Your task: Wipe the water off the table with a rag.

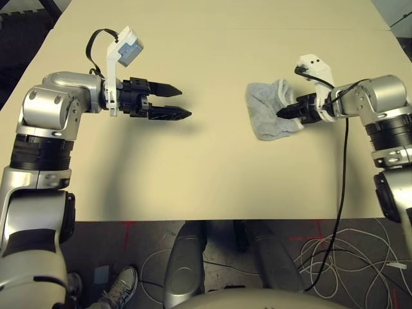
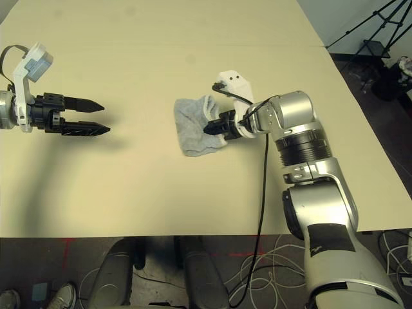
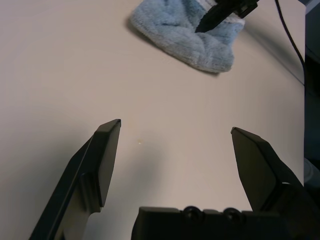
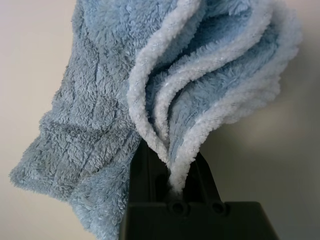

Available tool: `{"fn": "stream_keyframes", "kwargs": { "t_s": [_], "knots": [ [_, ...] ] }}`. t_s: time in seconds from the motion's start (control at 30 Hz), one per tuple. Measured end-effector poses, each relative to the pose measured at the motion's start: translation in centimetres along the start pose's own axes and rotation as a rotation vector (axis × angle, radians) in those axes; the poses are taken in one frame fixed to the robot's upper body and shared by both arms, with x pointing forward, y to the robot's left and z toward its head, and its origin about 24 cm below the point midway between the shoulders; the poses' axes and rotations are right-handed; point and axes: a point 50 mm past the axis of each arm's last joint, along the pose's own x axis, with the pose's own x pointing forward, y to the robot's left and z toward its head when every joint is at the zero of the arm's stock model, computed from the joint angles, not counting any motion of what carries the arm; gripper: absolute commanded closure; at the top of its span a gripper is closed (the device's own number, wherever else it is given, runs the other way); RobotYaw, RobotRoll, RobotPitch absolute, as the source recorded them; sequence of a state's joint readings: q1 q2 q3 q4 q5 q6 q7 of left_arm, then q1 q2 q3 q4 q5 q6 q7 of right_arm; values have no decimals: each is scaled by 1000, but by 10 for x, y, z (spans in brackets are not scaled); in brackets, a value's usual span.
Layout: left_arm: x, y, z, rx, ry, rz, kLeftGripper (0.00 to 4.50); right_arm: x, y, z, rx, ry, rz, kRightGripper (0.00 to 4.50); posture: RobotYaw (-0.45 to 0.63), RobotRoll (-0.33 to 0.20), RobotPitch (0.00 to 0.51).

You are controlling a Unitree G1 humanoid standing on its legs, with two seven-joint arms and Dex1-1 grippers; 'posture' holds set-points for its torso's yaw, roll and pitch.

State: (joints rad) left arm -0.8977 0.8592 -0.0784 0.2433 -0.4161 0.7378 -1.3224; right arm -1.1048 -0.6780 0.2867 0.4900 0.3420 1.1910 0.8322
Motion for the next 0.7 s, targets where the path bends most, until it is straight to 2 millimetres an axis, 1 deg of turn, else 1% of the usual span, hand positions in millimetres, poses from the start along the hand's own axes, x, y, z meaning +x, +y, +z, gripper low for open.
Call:
{"fn": "stream_keyframes", "kwargs": {
  "t_s": [0.1,0.2,0.27,0.37,0.43,0.47,0.6,0.67,0.7],
  "knots": [
    [4,9,0,15,-32,87,0,-3,-2,0,16,2,4,4493,-22,0,308],
    [5,28,6,48,-153,297,0,-9,-7,-2,47,2,6,4493,-18,0,305],
    [-2,40,9,51,-259,468,0,-21,-20,-6,88,-6,-25,4493,-18,0,301],
    [-16,50,7,58,-404,678,0,-39,-43,-19,135,-10,-94,4493,-20,0,298],
    [-23,54,-3,52,-460,791,0,-46,-53,-28,157,-6,-115,4493,-24,0,297],
    [-25,55,-12,31,-476,843,0,-48,-56,-31,166,-8,-116,4493,-24,0,297],
    [-15,55,-40,-29,-468,930,0,-54,-62,-37,191,1,-110,4493,-35,0,293],
    [-13,54,-48,-35,-463,982,0,-55,-64,-40,207,7,-95,4493,-35,0,292],
    [-13,55,-49,-38,-473,1011,0,-56,-65,-41,207,7,-92,4493,-34,0,293]
  ]
}}
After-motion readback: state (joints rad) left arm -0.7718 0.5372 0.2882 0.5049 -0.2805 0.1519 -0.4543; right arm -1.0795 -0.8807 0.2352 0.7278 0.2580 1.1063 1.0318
